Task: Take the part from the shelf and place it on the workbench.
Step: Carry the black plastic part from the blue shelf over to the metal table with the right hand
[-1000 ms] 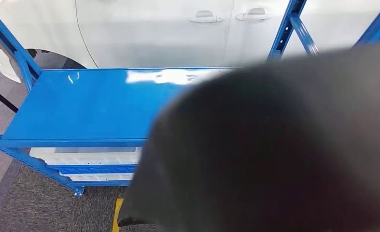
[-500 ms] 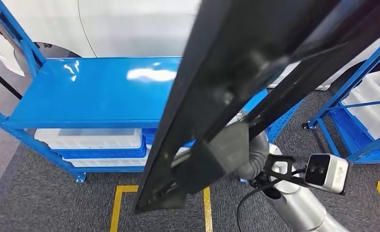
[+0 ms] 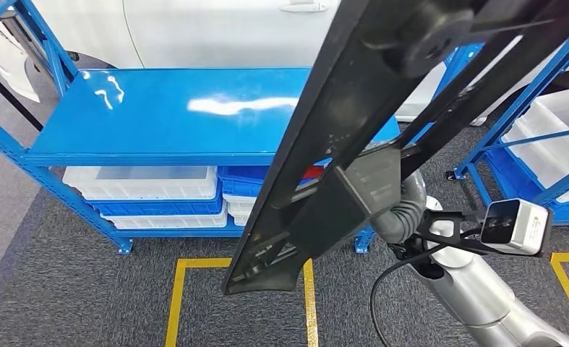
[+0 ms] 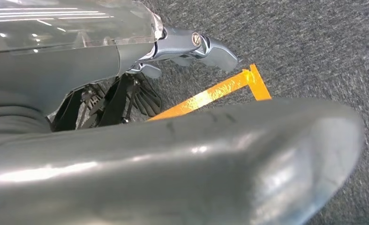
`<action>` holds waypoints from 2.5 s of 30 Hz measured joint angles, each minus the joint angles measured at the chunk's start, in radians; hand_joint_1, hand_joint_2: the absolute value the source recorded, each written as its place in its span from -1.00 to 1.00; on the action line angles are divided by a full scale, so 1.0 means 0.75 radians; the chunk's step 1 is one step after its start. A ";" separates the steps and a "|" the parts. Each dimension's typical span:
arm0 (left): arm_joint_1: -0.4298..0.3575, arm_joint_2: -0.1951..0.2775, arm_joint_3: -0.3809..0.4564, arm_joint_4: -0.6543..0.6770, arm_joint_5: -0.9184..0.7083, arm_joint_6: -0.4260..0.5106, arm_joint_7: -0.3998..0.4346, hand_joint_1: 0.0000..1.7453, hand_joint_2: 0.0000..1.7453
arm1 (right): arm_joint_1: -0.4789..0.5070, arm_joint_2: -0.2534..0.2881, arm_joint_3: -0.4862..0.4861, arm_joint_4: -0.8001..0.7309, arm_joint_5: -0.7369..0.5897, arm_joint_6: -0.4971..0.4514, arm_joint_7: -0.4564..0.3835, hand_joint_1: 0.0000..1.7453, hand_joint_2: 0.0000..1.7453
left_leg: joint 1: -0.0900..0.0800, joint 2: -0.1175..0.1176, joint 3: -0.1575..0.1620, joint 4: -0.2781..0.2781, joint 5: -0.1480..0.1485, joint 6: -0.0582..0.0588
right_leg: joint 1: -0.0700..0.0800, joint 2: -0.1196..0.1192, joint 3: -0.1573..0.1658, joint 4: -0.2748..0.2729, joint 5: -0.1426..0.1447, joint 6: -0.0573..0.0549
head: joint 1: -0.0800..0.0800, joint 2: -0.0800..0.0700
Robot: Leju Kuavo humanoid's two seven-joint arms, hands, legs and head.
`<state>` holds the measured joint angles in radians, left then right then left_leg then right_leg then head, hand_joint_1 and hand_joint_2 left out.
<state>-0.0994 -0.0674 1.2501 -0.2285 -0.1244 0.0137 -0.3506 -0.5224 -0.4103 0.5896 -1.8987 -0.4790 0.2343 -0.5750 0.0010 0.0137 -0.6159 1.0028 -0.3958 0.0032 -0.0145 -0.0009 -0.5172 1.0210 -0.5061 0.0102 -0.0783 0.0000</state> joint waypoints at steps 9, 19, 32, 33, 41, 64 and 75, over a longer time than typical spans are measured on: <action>0.007 0.003 0.000 -0.001 0.000 0.002 -0.002 -1.00 -1.00 | -0.006 -0.014 0.006 0.005 -0.004 0.001 -0.002 1.00 1.00 | 0.019 -0.007 -0.154 0.405 -0.204 -0.059 | -0.008 -0.008 -0.037 -0.022 0.044 -0.045 | 0.000 0.000; 0.014 -0.008 0.007 -0.001 -0.002 0.021 -0.025 -1.00 -1.00 | 0.140 0.000 -0.022 0.011 0.180 0.123 -0.144 1.00 1.00 | 0.023 -0.016 0.073 -0.012 -0.056 -0.005 | -0.009 -0.008 -0.062 0.009 0.026 0.014 | 0.000 0.000; 0.012 -0.024 0.014 -0.001 0.001 -0.014 -0.025 -1.00 -1.00 | 0.586 0.193 -0.164 -0.206 0.646 0.167 -0.150 1.00 1.00 | 0.009 -0.058 0.050 0.014 -0.064 -0.016 | -0.008 0.057 -0.086 0.013 0.057 -0.011 | 0.000 0.000; 0.012 -0.022 0.014 0.000 0.001 -0.016 -0.024 -1.00 -1.00 | 0.562 0.193 -0.146 -0.208 0.650 0.131 -0.150 1.00 1.00 | 0.011 -0.060 0.048 0.017 -0.066 -0.024 | -0.009 0.049 -0.085 0.009 0.061 -0.017 | 0.000 0.000; 0.009 0.022 0.003 0.000 0.000 -0.032 0.008 -1.00 -1.00 | 0.311 0.023 -0.077 -0.177 0.394 0.014 -0.137 1.00 1.00 | 0.020 -0.026 -0.074 0.338 -0.216 -0.064 | -0.012 -0.058 -0.093 0.003 0.073 -0.038 | 0.000 0.000; 0.020 0.032 0.004 -0.001 0.000 -0.040 -0.031 -1.00 -1.00 | 0.157 0.049 0.214 -0.181 0.509 -0.020 -0.087 1.00 1.00 | 0.022 -0.179 0.023 0.036 -0.063 -0.037 | -0.019 0.084 -0.095 0.025 0.059 -0.011 | 0.000 0.000; 0.002 0.044 -0.002 -0.001 0.001 -0.058 -0.085 -1.00 -1.00 | 0.295 0.208 0.127 -0.101 0.569 0.122 -0.148 1.00 1.00 | 0.010 0.052 0.039 0.054 -0.071 -0.040 | -0.003 -0.114 -0.071 0.010 0.051 -0.028 | -0.003 0.000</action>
<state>-0.0975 -0.0341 1.2490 -0.2289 -0.1236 -0.0297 -0.4145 -0.3008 -0.2544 0.6847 -1.9744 -0.0520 0.3257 -0.6861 0.0083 0.0526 -0.5868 1.0436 -0.4490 -0.0271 -0.0167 -0.0864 -0.5706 1.0283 -0.4679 -0.0106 -0.0806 0.0000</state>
